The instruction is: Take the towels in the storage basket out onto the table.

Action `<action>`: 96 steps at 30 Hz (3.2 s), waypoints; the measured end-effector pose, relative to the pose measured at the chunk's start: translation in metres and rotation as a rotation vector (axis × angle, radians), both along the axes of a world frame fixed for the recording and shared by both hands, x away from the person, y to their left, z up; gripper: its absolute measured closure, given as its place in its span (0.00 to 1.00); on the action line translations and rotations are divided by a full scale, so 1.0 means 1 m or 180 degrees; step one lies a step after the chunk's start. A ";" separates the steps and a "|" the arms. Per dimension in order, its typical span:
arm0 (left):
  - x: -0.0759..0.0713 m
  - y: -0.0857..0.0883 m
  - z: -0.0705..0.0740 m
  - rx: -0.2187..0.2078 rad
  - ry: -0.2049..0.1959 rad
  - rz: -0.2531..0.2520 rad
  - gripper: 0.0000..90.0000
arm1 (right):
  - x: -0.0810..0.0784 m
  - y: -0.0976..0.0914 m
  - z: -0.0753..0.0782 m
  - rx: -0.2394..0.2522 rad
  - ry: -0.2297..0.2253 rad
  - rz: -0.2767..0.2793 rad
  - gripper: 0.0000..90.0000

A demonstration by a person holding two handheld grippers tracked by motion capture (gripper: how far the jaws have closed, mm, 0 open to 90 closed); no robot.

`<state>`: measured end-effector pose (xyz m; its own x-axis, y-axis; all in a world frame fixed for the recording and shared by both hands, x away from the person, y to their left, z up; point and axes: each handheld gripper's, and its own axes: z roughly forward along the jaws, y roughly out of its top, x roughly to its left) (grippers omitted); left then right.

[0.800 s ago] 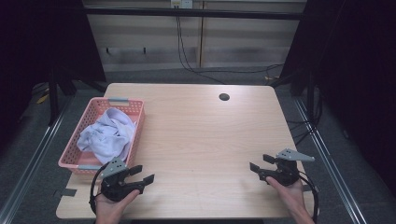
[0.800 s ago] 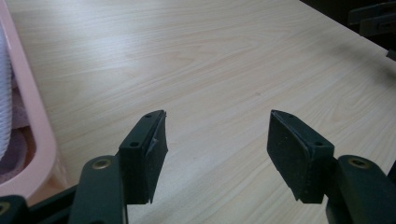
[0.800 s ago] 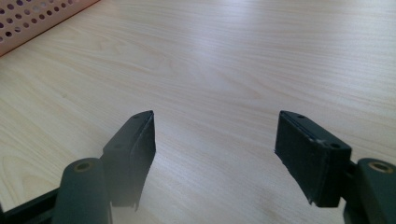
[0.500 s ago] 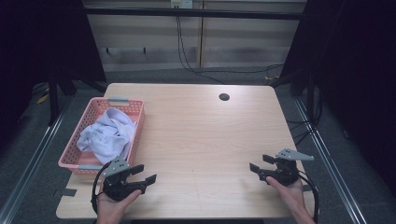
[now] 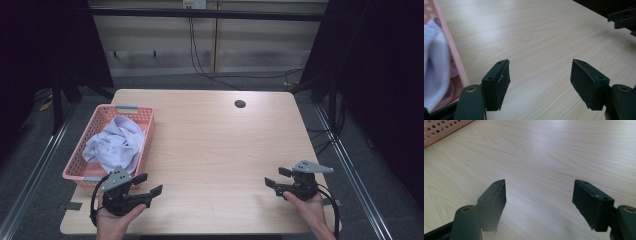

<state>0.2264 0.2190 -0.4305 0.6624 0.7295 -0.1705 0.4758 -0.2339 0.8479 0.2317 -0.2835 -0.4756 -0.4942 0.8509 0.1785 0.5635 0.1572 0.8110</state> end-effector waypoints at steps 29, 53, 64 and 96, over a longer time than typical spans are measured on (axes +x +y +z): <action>0.057 0.061 0.049 0.0524 0.0282 0.0480 0.22 | 0.004 0.007 -0.003 -0.0059 0.0070 0.0128 0.28; 0.130 0.081 0.045 0.0846 0.0585 0.0492 0.22 | 0.005 0.009 -0.004 -0.0111 0.0105 0.0182 0.28; 0.157 0.072 0.025 0.1226 0.0952 0.0313 0.21 | 0.005 0.009 -0.004 -0.0107 0.0126 0.0165 0.27; 0.189 0.047 -0.021 0.1991 0.1637 0.0223 0.02 | 0.007 0.010 -0.005 -0.0143 0.0167 0.0174 0.30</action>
